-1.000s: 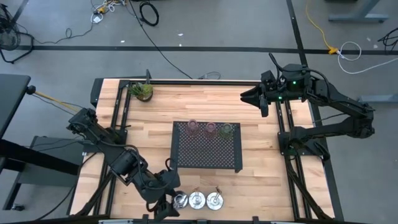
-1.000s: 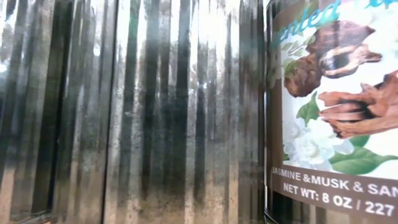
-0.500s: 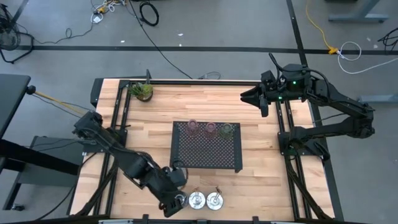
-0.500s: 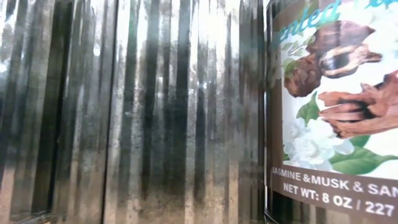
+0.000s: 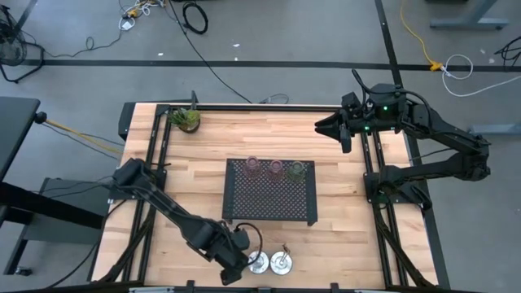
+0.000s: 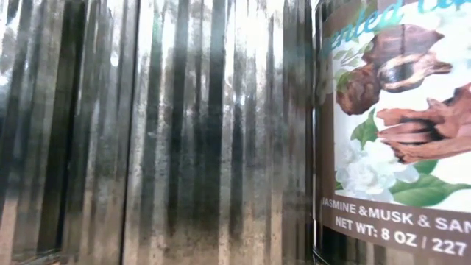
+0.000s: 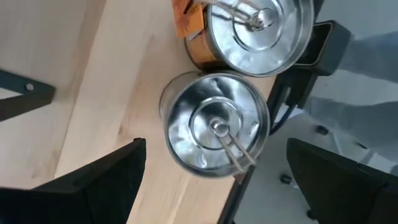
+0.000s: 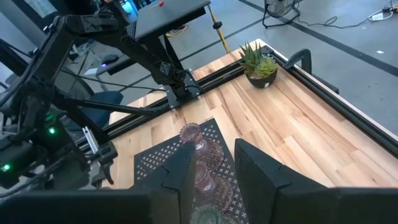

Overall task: Pick & Place candle stick holders
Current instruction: Put the left silver scented candle on the shelf

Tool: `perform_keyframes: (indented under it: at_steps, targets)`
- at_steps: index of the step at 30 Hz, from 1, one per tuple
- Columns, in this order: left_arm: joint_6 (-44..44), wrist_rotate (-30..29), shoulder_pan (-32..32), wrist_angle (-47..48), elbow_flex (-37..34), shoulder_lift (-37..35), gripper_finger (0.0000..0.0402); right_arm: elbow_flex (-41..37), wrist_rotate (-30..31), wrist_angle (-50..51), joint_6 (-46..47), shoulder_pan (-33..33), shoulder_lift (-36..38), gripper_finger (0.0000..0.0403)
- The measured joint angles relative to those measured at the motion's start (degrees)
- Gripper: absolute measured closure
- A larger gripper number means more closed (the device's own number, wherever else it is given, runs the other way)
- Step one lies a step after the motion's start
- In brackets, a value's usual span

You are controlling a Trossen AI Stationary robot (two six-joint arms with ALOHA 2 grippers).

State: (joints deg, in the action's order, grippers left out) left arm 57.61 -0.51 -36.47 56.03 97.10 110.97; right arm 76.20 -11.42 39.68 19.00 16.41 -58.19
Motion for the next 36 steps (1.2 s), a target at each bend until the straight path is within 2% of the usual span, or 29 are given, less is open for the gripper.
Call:
perform_keyframes:
  at_steps: [8,20,25,30,36]
  targets:
    - [1.72,-3.24,0.00,0.06,0.00,0.14,0.0014,0.00,-0.02,0.28,1.51,0.00,0.00,0.0291]
    - [4.56,-1.28,-1.42,0.10,0.00,0.14,0.0014,0.00,-0.02,0.26,1.49,0.00,0.00,0.0291]
    - [3.69,-3.94,-2.34,0.41,0.00,0.14,0.0014,0.00,-0.02,0.24,1.29,-0.01,0.00,0.0291]
    - [1.82,-9.83,-3.29,1.92,0.00,0.14,0.0014,0.00,-0.01,0.22,1.27,0.01,0.00,0.0291]
    - [1.23,-7.35,-4.03,1.64,0.02,0.63,0.0014,0.00,-0.02,0.22,1.26,0.00,0.00,0.0291]
